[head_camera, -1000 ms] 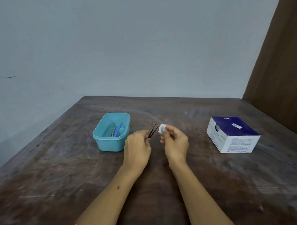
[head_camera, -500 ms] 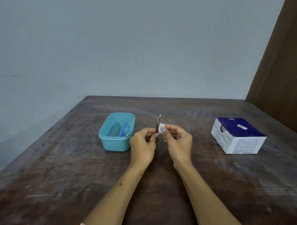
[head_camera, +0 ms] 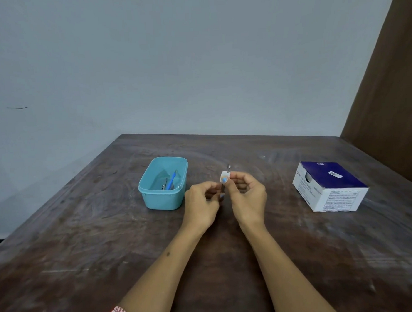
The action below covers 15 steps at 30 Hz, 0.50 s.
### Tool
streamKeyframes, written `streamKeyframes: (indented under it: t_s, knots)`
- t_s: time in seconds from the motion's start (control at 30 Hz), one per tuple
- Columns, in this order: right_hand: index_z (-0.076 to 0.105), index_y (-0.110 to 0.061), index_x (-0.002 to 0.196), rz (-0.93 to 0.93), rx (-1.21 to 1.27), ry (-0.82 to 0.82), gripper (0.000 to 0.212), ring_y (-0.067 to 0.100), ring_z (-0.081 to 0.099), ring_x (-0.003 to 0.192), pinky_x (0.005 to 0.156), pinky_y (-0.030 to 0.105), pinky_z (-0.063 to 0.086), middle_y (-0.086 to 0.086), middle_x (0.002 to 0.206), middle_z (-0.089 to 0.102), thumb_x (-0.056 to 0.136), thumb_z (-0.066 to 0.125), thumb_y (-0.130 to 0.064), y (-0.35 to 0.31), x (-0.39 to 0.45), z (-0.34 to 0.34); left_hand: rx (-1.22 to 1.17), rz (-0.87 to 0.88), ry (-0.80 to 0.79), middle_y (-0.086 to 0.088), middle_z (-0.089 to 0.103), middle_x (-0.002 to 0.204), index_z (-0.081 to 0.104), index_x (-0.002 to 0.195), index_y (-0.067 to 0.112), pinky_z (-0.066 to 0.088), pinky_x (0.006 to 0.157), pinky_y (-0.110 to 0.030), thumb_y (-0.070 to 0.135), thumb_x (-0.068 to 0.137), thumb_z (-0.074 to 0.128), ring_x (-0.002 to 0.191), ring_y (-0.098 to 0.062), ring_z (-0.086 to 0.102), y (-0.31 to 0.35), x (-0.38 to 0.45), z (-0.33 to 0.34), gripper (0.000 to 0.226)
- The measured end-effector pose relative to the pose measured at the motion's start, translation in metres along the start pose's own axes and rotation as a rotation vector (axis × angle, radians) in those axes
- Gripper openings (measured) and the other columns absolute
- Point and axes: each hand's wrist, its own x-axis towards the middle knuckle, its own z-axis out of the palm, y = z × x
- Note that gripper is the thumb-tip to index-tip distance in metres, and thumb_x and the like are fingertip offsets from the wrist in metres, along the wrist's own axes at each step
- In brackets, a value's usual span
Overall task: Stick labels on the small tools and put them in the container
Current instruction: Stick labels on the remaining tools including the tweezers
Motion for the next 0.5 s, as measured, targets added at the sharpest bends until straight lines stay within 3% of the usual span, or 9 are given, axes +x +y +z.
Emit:
streamKeyframes:
  t_s: [0.1,0.27,0.4,0.5]
  knots:
    - [0.069,-0.016,0.086,-0.007,0.0,0.032,0.007,-0.002,0.062,0.065,0.057,0.009,0.047,-0.006,0.078,0.069,0.082,0.07,-0.011,-0.0008,0.0014,-0.0003,0.007,0.002,-0.033,0.004,0.071,0.085,0.071,0.099,0.012,0.057,0.078,-0.027,-0.004,0.08,0.064,0.081,-0.004,0.067,-0.0002,-0.0009,0.0008,0.026]
    - [0.07,-0.01,0.09,-0.004,-0.089,-0.085,0.009,-0.003,0.063,0.063,0.057,0.008,0.047,-0.005,0.074,0.069,0.082,0.069,-0.009,0.0006,-0.001,0.0021,-0.043,-0.001,0.033,0.003,0.071,0.083,0.07,0.098,0.009,0.057,0.075,-0.024,-0.01,0.08,0.058,0.081,-0.005,0.067,-0.0003,0.0014,-0.001,0.029]
    - [0.068,-0.011,0.088,-0.034,-0.05,-0.001,0.005,-0.001,0.06,0.058,0.051,0.008,0.045,0.0,0.077,0.068,0.084,0.067,-0.009,-0.0023,-0.0004,0.0006,-0.051,-0.004,-0.039,0.001,0.072,0.085,0.071,0.099,0.01,0.058,0.078,-0.032,-0.008,0.08,0.06,0.082,-0.008,0.068,-0.0006,0.0016,-0.001,0.028]
    - [0.068,-0.01,0.089,-0.031,-0.02,0.06,0.005,0.001,0.058,0.057,0.047,0.009,0.044,0.003,0.079,0.067,0.085,0.067,-0.013,-0.0029,0.0003,0.001,-0.002,0.04,-0.069,0.002,0.072,0.084,0.071,0.096,0.011,0.057,0.078,-0.028,-0.003,0.079,0.064,0.081,-0.006,0.067,0.0005,-0.0005,-0.0001,0.023]
